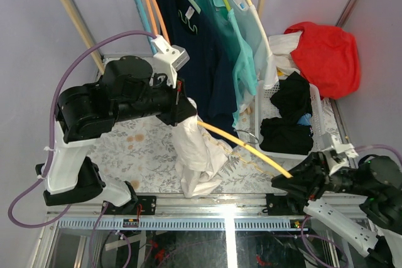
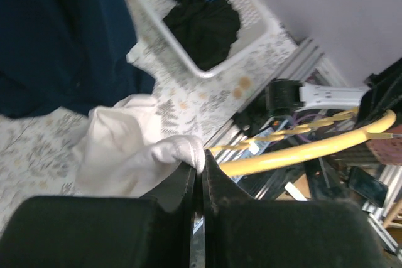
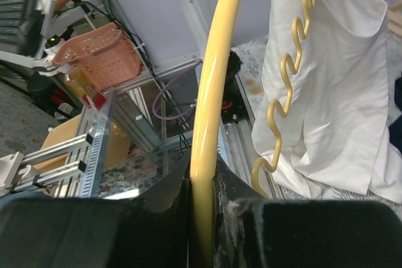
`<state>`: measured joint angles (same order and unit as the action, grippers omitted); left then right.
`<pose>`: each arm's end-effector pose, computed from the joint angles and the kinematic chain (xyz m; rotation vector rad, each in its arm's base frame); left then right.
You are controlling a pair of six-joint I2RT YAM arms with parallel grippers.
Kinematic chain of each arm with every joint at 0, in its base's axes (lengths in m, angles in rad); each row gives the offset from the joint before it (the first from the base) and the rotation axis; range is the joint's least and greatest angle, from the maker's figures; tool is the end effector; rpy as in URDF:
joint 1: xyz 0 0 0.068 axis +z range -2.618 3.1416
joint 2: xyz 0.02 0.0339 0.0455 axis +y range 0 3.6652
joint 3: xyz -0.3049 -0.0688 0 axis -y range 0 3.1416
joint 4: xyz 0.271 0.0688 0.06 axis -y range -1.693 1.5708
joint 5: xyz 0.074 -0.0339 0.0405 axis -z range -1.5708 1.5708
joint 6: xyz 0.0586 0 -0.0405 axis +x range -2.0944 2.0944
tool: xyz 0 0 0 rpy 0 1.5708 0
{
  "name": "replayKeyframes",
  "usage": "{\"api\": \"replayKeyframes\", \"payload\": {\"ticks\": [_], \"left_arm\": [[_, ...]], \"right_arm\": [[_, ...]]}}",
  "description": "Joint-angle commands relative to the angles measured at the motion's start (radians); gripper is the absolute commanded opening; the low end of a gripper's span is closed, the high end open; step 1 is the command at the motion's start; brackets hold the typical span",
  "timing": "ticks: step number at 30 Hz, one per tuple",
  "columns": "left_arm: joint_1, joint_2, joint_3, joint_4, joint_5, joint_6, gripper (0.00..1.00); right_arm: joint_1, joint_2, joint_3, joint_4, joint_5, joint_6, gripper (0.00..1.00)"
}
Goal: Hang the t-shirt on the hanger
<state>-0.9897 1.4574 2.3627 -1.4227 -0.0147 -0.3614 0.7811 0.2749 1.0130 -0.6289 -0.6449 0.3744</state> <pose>0.1220 -0.1841 0.6011 0.6680 2.0864 -0.7840 -0.0200 0.0298 0.4362 -0.8773 1.3988 1.3757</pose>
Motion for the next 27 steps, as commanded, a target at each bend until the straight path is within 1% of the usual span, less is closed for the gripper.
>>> {"api": "replayKeyframes", "payload": {"ticks": [1,4,6,11,15,18,20,23,27], "left_arm": [[-0.008,0.028,0.107,0.143,0.162,0.046,0.00],[-0.010,0.048,0.149,0.145,0.200,0.041,0.00],[-0.011,0.018,0.120,0.157,0.184,0.035,0.00],[-0.011,-0.058,0.048,0.155,0.066,0.003,0.01],[-0.011,-0.061,0.046,0.087,-0.030,-0.016,0.00],[-0.012,-0.063,0.028,0.063,-0.053,-0.022,0.00],[-0.012,-0.072,0.001,0.059,-0.066,-0.026,0.00],[-0.012,-0.092,-0.050,0.057,-0.101,-0.031,0.00],[-0.012,-0.097,-0.084,0.021,-0.196,-0.038,0.00]], "right_arm": [[0.019,0.056,0.128,0.058,-0.129,-0.019,0.00],[0.060,0.077,0.156,0.065,-0.122,-0.016,0.00],[0.115,0.091,0.166,0.066,-0.082,-0.016,0.00],[0.289,0.050,0.094,0.140,0.171,0.005,0.00],[0.444,-0.010,0.011,0.251,0.390,0.037,0.00],[0.517,-0.013,-0.042,0.281,0.499,0.051,0.00],[0.544,0.024,-0.047,0.273,0.546,0.052,0.00],[0.550,0.118,-0.026,0.260,0.583,0.035,0.00],[0.550,0.259,0.038,0.249,0.568,-0.019,0.00]]}}
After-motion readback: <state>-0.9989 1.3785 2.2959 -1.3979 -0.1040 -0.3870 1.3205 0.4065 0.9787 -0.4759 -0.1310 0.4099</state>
